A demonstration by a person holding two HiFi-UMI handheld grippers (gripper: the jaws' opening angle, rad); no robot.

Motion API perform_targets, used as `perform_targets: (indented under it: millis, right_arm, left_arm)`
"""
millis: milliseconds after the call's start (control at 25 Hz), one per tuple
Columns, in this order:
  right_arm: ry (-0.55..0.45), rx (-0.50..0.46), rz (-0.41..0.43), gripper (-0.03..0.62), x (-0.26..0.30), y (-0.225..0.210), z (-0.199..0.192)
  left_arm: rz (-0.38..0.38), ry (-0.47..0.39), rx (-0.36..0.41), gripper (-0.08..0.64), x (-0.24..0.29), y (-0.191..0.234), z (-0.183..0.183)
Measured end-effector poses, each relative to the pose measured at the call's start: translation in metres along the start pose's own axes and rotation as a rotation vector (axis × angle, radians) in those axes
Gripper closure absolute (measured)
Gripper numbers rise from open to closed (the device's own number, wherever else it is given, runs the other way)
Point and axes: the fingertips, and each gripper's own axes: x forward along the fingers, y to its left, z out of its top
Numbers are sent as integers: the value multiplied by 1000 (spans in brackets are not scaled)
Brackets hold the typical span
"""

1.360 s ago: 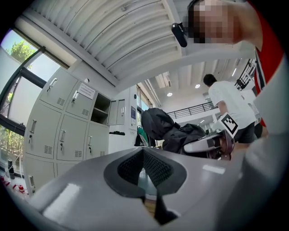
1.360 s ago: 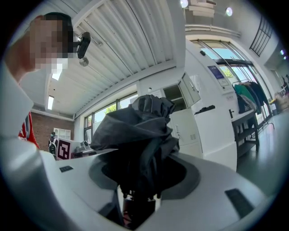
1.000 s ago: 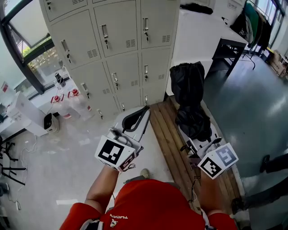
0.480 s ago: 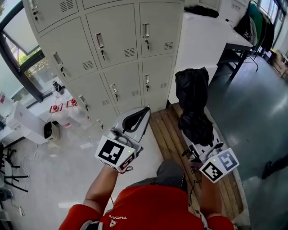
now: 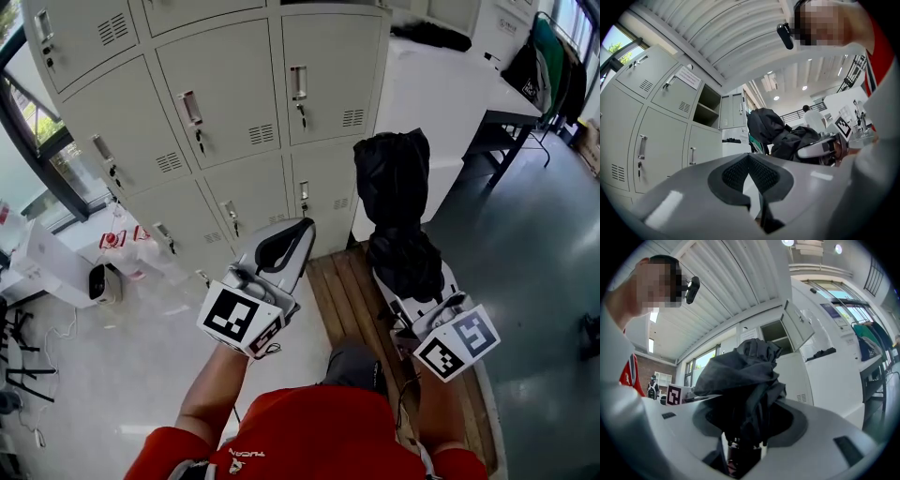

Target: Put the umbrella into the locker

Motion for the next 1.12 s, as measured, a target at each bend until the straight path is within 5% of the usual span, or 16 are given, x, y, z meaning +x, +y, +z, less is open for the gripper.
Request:
perform_targets:
  millis: [640, 1120]
  right_arm:
    - [-17, -62, 144, 373, 90, -162, 79]
    - [70, -107, 158, 373, 179, -204, 157]
  left_arm:
    - [160, 29, 53, 555, 172, 60, 0]
    - [253, 57, 107, 555, 218, 107, 57]
